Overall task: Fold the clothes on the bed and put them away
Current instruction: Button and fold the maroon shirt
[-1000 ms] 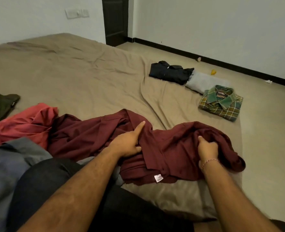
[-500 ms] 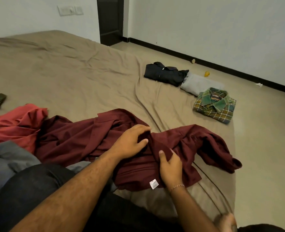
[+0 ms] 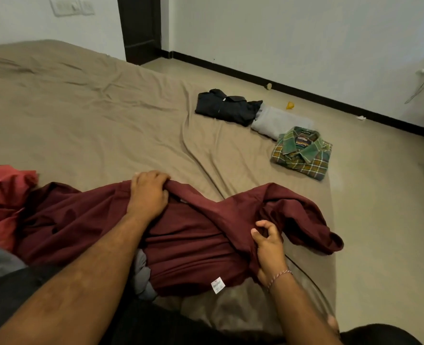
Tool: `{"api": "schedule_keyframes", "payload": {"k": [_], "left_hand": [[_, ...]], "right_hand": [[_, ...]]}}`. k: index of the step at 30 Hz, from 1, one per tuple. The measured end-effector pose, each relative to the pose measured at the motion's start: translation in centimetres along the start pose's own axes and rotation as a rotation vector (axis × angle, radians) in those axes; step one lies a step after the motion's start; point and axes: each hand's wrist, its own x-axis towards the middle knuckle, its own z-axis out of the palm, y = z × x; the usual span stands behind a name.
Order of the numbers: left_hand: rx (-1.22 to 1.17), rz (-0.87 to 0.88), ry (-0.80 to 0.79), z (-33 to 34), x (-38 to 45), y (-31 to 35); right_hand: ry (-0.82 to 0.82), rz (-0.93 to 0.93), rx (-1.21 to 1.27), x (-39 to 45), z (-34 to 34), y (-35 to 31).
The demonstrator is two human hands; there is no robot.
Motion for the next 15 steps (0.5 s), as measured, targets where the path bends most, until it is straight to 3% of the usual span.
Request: {"api": "schedule_keyframes", "payload": {"k": [5, 8, 12, 15], "left_hand": [[-0.212, -0.108, -0.005, -1.9, 0.4, 0.1], [-0.443, -0.046, -0.051, -4.7, 1.4, 1.1], [-0.644, 0.043, -0.248, -10.6, 2.2, 0.9], [-0.725, -0.045, -0.424, -13.0, 2.0, -1.4]], "right_hand": [[-0.080, 0.026, 0.001, -0.1, -0.1, 0.8], [-0.168, -0.035, -0.067, -0.9, -0.4, 0.6], [-0.185, -0.104, -0.115, -1.2, -0.4, 0.9], [-0.176, -0.074, 0.003, -0.9, -0.6, 1.0]]}}
